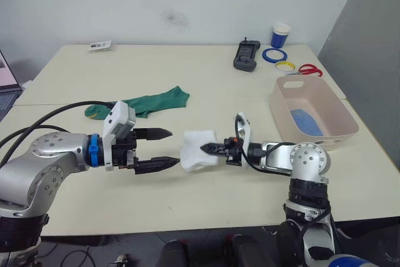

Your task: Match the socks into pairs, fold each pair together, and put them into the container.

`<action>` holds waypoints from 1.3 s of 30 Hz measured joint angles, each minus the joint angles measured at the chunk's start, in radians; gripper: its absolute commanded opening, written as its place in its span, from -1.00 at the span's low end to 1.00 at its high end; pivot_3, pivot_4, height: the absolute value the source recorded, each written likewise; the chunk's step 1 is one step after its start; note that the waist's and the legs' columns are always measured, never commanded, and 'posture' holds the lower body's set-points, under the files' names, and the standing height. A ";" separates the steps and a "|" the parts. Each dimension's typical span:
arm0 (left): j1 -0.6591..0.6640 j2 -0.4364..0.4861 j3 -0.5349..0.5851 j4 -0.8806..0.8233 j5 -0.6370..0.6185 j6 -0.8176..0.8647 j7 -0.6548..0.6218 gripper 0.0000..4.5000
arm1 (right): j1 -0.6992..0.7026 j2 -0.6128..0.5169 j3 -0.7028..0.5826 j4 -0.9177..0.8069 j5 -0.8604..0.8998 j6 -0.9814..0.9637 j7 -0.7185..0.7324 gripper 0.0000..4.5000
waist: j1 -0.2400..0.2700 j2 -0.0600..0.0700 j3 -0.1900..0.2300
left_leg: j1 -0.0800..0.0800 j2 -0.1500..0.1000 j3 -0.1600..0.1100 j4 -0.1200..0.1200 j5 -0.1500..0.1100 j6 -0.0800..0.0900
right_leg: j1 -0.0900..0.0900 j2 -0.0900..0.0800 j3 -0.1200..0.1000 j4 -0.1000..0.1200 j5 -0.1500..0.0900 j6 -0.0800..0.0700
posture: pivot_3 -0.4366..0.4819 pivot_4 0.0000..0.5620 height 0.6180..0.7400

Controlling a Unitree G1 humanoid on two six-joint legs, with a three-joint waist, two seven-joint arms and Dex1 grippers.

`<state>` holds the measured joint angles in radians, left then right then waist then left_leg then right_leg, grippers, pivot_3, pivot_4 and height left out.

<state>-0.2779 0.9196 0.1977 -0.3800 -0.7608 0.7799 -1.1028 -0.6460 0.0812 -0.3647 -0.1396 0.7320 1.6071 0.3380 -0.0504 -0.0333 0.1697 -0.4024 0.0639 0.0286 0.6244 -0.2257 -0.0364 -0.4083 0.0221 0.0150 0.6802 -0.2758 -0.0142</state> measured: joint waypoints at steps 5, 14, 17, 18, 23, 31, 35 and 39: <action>-0.102 -0.026 -0.001 0.003 -0.022 0.019 0.047 0.98 | -0.044 -0.063 -0.069 -0.089 0.058 0.000 -0.013 -1.00 | 0.004 0.000 0.004 | -0.002 0.000 0.001 0.000 0.000 0.000 | -0.001 0.000 -0.001 0.000 0.000 0.000 | -0.05 -0.47 1.00; -0.494 -0.295 -0.146 0.114 -0.006 -0.001 0.199 0.98 | -0.213 -0.560 -0.053 -0.158 0.033 -0.126 0.042 -1.00 | 0.025 0.001 0.006 | -0.012 -0.004 0.002 0.004 0.000 0.000 | -0.005 0.002 0.000 -0.003 0.000 0.002 | -0.05 -0.47 1.00; -0.578 -0.388 -0.187 0.185 0.048 -0.051 0.240 0.98 | -0.194 -0.825 0.089 -0.119 -0.120 -0.359 0.127 -1.00 | 0.024 0.000 0.006 | -0.017 -0.005 0.004 0.005 0.000 0.000 | -0.011 0.002 0.002 -0.002 0.000 0.003 | -0.05 -0.47 1.00; -0.601 -0.411 -0.197 0.204 0.065 -0.067 0.247 0.98 | -0.175 -0.920 0.153 -0.099 -0.197 -0.468 0.169 -1.00 | 0.024 0.000 0.006 | -0.017 -0.005 0.004 0.004 0.000 0.000 | -0.012 0.002 0.002 -0.002 -0.001 0.004 | -0.05 -0.47 1.00; -0.652 -0.476 -0.233 0.270 0.114 -0.139 0.228 0.98 | -0.061 -1.197 0.408 0.113 -0.579 -1.062 0.335 -1.00 | 0.011 0.000 0.006 | -0.014 -0.004 0.006 0.004 0.000 0.001 | -0.012 0.001 0.007 -0.001 -0.002 0.005 | -0.05 -0.47 1.00; -0.609 -0.502 -0.315 0.237 0.134 -0.157 0.169 0.98 | -0.078 -1.171 0.675 0.504 -0.934 -1.659 0.436 -1.00 | 0.006 0.002 0.008 | -0.013 -0.002 0.006 0.005 0.002 -0.003 | -0.012 0.002 0.005 0.002 -0.001 0.005 | -0.05 -0.47 1.00; -0.594 -0.496 -0.318 0.212 0.134 -0.152 0.150 0.98 | -0.080 -1.166 0.715 0.583 -0.989 -1.787 0.529 -1.00 | 0.013 0.003 0.008 | -0.014 -0.003 0.007 0.005 0.002 -0.003 | -0.011 0.001 0.006 0.001 -0.001 0.005 | -0.05 -0.47 1.00; -0.564 -0.465 -0.319 0.194 0.142 -0.143 0.127 1.00 | -0.112 -1.143 0.715 0.625 -0.986 -1.820 0.651 -0.70 | 0.020 0.003 0.008 | -0.013 -0.003 0.006 0.006 0.002 -0.003 | -0.011 0.000 0.004 0.002 -0.001 0.005 | -0.05 -0.47 1.00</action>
<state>-0.8420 0.4547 -0.1218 -0.1858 -0.6184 0.6364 -0.9755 -0.7582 -1.0618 0.3504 0.4850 -0.2535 -0.2124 0.9889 -0.0304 -0.0300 0.1781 -0.4158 0.0609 0.0345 0.6307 -0.2238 -0.0394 -0.4192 0.0222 0.0192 0.6819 -0.2770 -0.0095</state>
